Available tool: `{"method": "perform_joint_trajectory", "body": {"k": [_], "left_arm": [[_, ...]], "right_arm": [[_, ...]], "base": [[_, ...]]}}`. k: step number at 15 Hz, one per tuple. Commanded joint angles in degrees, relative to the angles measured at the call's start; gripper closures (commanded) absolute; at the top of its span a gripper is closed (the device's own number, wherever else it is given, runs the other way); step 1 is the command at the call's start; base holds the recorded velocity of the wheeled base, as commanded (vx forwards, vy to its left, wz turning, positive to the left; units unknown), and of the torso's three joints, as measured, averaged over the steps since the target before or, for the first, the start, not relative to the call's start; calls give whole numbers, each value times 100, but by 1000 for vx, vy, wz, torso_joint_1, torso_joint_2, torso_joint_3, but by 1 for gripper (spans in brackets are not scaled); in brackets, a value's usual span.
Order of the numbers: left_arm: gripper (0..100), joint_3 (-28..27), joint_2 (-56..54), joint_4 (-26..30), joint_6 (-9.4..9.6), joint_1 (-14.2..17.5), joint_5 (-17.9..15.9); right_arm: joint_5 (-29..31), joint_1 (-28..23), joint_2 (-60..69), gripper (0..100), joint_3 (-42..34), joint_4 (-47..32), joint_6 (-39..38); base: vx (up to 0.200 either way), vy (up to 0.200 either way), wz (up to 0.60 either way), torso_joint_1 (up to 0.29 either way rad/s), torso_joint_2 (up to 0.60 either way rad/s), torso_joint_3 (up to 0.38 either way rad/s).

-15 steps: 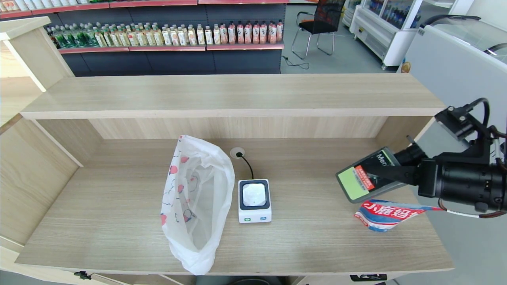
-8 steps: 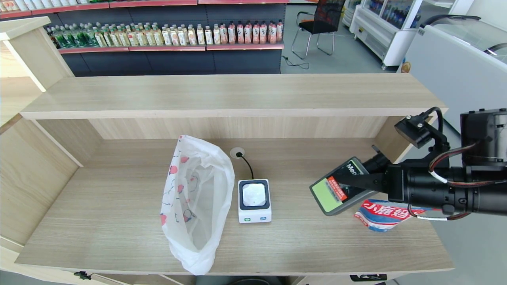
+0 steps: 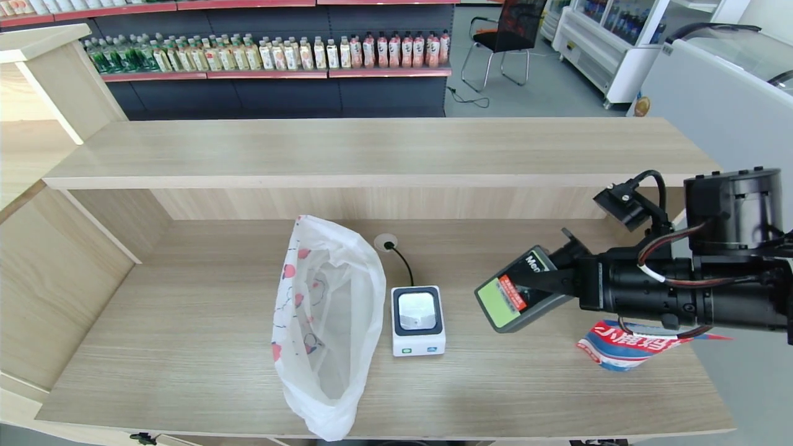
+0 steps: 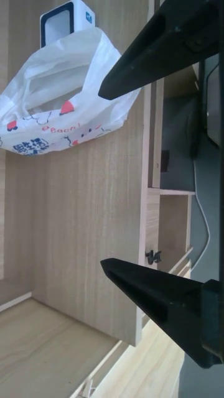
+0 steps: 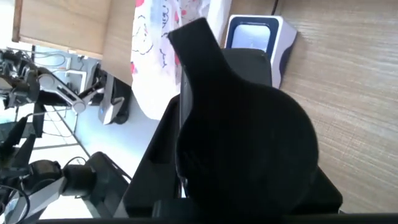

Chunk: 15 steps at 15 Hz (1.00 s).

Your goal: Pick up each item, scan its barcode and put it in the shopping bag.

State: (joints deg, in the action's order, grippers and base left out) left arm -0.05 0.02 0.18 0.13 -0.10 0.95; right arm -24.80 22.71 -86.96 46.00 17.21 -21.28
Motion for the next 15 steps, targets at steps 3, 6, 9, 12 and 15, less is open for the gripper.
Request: {"method": "perform_joint_trajectory", "body": {"k": [3, 6, 9, 12, 15], "left_arm": [[0, -4, -2, -1, 4, 10, 2], [0, -4, -2, -1, 13, 10, 2], [0, -4, -2, -1, 13, 10, 2], [0, -4, -2, -1, 13, 10, 2], [0, -4, -2, -1, 13, 10, 2]], "right_arm": [[212, 5, -594, 100, 234, 160, 37], [889, 102, -1324, 100, 296, 775, 54], [933, 199, -1737, 100, 349, 854, 54], [985, 199, -2097, 100, 419, 1144, 45], [985, 207, -2379, 100, 648, 1197, 45]], "base": [[0, 200, 0, -2, -2, 6], [0, 133, 0, 3, 5, 0], [0, 0, 0, 0, 0, 0], [0, 0, 0, 0, 0, 0], [0, 0, 0, 0, 0, 0]]}}
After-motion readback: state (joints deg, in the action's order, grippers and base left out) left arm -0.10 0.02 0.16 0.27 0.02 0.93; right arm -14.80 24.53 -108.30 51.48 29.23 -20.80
